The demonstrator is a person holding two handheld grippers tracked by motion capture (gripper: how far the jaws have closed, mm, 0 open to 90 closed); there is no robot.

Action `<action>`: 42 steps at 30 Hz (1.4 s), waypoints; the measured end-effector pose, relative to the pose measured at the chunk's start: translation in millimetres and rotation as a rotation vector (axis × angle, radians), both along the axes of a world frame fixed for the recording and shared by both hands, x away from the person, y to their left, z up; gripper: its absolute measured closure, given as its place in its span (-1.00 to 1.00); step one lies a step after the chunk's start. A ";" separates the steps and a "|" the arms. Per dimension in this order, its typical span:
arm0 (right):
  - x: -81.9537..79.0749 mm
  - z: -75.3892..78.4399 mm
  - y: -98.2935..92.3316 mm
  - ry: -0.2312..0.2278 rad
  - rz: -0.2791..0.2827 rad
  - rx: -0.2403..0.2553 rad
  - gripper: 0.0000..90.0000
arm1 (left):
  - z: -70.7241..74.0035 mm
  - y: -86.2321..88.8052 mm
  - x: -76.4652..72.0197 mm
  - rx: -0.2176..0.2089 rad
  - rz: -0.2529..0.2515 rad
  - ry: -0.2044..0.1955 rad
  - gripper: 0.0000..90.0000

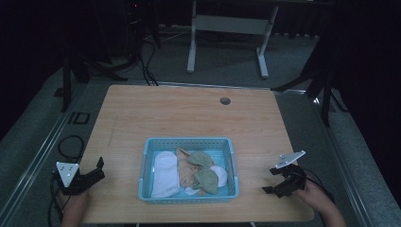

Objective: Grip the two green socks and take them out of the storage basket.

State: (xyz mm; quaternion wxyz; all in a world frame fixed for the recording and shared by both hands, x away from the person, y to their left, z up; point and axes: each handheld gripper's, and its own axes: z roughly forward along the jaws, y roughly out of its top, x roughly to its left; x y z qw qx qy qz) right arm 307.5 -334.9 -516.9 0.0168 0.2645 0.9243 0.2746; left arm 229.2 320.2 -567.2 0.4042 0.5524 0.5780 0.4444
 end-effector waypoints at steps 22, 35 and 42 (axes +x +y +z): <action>-0.3 27.0 30.5 0.030 0.114 -0.156 -0.71 | -0.3 -0.6 0.6 0.004 0.003 0.004 -0.99; 2.1 48.6 46.6 0.095 0.179 -0.226 -0.66 | -0.4 -0.9 1.0 0.006 0.001 0.007 -0.99; 2.9 62.6 60.2 0.073 0.216 -0.228 -0.65 | -0.5 -0.9 1.1 0.006 0.002 0.006 -0.99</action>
